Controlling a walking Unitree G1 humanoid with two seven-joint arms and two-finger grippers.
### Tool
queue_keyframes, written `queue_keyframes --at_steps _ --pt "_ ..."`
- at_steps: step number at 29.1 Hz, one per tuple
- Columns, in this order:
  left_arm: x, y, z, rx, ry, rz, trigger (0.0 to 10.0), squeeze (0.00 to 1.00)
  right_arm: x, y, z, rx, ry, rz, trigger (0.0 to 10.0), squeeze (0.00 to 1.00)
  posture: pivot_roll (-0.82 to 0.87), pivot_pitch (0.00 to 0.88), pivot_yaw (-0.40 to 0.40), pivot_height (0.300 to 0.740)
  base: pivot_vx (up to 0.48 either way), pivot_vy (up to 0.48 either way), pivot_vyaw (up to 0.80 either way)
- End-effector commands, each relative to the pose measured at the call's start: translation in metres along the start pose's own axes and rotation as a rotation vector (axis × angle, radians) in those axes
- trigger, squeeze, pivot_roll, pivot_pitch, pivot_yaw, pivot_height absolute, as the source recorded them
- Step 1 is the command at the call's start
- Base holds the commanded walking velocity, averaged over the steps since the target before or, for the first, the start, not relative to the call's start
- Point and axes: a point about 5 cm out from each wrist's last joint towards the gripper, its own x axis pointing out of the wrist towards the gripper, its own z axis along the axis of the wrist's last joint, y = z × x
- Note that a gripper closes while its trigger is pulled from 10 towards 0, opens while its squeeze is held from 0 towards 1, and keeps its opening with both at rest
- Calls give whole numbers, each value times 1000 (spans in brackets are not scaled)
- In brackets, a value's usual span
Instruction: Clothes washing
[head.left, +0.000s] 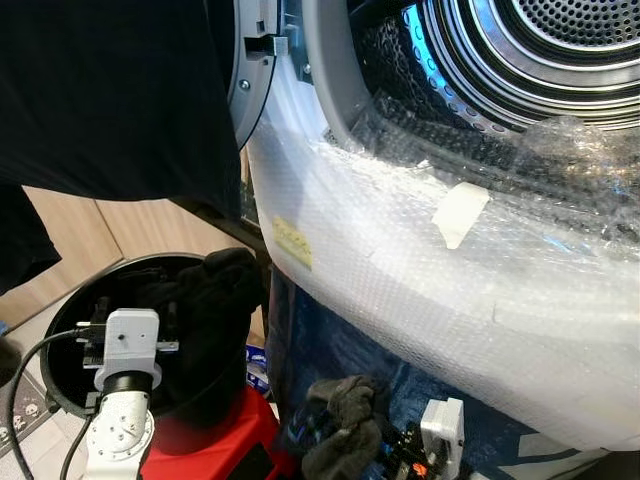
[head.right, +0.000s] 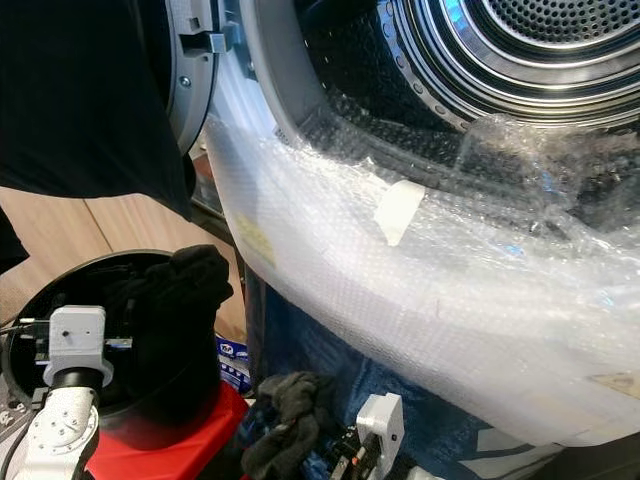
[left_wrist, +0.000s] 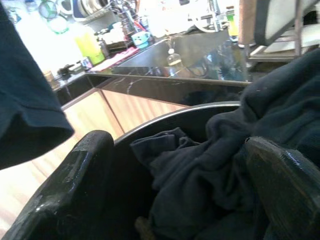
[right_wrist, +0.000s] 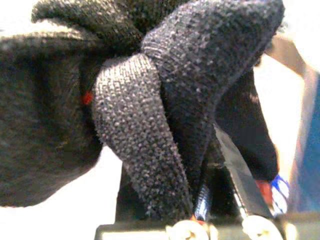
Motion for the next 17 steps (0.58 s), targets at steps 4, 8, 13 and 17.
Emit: queue_keyframes --at_steps 4,8,13,17 --pt "-3 -9 -3 -13 5 -43 10000 0 23 18 42 -18 -134 155 0 0 73 112 -40 740 0 0 0" --pt "-3 -11 -2 -29 9 -33 10000 0 37 22 64 -102 -163 211 0 0 83 109 -44 740 0 0 0" --pt "-2 -11 -4 -22 6 -29 10000 0 50 29 105 -104 -321 251 0 0 92 96 -47 740 0 0 0" --pt "-3 -11 -5 -24 9 -28 10000 0 61 34 141 -120 -466 298 0 0 96 87 -45 740 0 0 0"
